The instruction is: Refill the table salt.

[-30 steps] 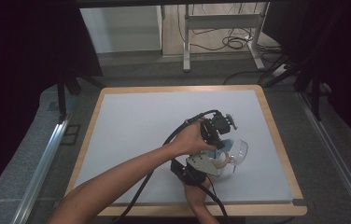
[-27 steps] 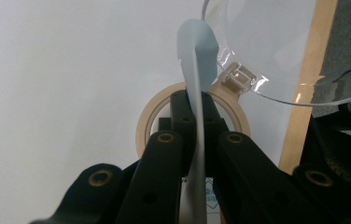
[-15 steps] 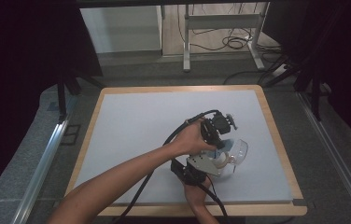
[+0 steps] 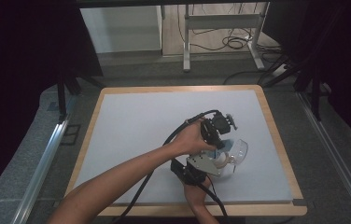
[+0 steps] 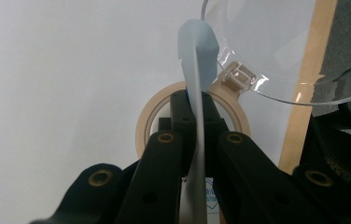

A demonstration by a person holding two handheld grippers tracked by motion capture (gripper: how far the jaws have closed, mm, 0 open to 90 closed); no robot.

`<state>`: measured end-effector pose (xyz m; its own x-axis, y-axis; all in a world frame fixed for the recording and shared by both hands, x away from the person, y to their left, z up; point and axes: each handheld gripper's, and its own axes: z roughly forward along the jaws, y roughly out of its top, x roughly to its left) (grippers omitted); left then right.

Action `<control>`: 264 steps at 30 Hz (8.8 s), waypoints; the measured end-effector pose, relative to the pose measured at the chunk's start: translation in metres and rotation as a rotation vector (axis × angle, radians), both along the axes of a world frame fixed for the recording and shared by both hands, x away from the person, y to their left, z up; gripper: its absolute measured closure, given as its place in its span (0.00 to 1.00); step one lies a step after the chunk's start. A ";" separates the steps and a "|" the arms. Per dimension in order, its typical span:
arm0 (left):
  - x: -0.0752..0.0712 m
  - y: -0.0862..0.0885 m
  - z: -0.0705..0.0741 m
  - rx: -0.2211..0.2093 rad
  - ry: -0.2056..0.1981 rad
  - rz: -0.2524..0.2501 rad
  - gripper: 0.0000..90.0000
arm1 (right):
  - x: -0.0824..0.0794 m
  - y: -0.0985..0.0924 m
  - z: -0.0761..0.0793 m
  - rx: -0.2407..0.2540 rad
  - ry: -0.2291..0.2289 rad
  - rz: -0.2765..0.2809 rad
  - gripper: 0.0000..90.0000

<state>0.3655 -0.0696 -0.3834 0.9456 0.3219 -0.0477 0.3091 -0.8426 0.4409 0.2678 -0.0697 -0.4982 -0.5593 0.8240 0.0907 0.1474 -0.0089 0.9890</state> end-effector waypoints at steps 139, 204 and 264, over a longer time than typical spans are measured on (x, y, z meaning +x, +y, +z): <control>0.002 -0.005 0.005 0.031 0.010 -0.025 1.00 | -0.003 0.006 0.001 -0.135 -0.083 -0.020 0.52; -0.002 -0.005 0.009 0.021 0.012 -0.029 1.00 | -0.001 0.007 0.001 -0.117 -0.063 -0.020 0.56; -0.001 -0.002 0.008 0.013 0.018 -0.032 1.00 | 0.002 0.009 -0.006 -0.130 -0.026 0.014 0.56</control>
